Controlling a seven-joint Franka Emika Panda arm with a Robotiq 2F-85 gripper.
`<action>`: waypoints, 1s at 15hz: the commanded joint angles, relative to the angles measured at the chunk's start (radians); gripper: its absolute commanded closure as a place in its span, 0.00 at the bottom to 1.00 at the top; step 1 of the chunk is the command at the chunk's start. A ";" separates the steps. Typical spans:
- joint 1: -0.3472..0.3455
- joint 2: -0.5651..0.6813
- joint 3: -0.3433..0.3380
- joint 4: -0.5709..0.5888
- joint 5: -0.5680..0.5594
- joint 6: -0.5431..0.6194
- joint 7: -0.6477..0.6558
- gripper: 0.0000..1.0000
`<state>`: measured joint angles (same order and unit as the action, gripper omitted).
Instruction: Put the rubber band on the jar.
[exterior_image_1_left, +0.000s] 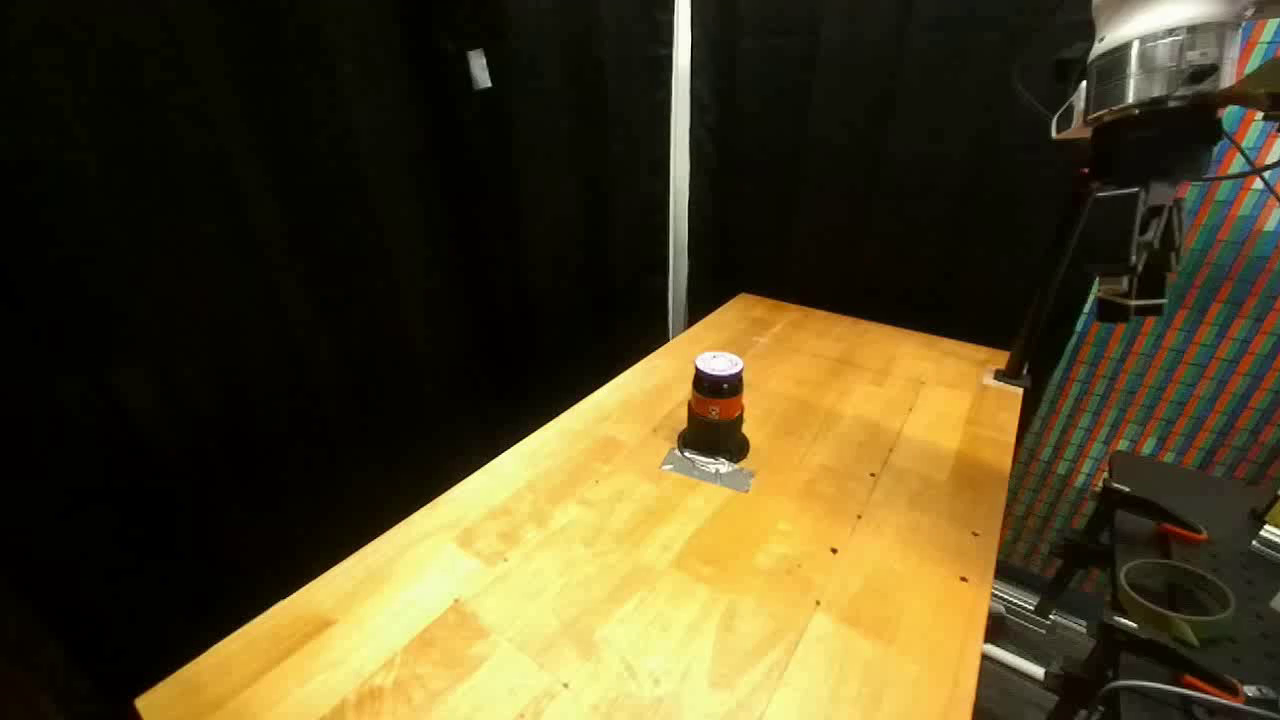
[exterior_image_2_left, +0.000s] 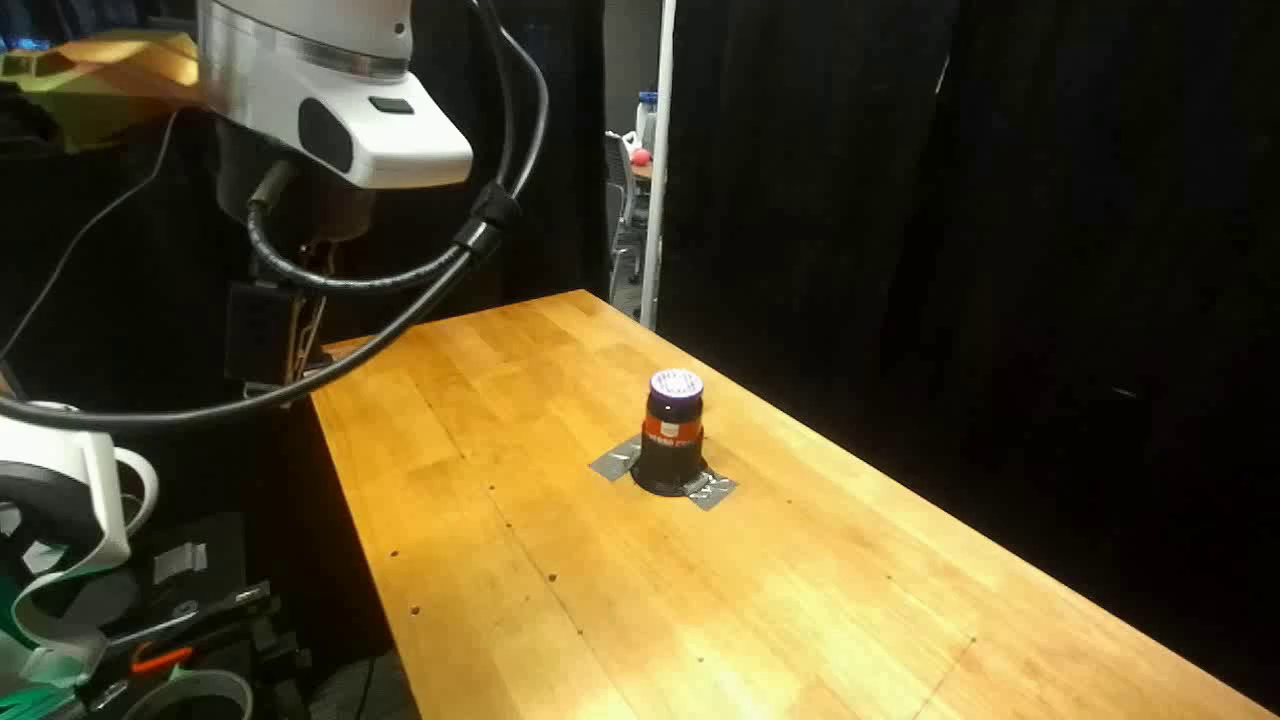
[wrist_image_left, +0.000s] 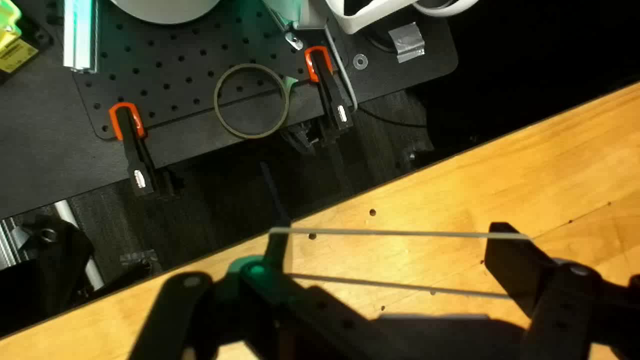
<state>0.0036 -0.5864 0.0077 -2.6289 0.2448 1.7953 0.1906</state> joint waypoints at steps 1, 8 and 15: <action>-0.010 0.000 0.009 0.004 0.004 -0.004 -0.004 0.00; -0.005 0.040 0.033 0.038 -0.011 0.005 0.020 0.00; 0.013 0.447 0.200 0.444 -0.208 -0.023 0.255 0.00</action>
<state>0.0068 -0.3308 0.1818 -2.3824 0.1099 1.7962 0.3670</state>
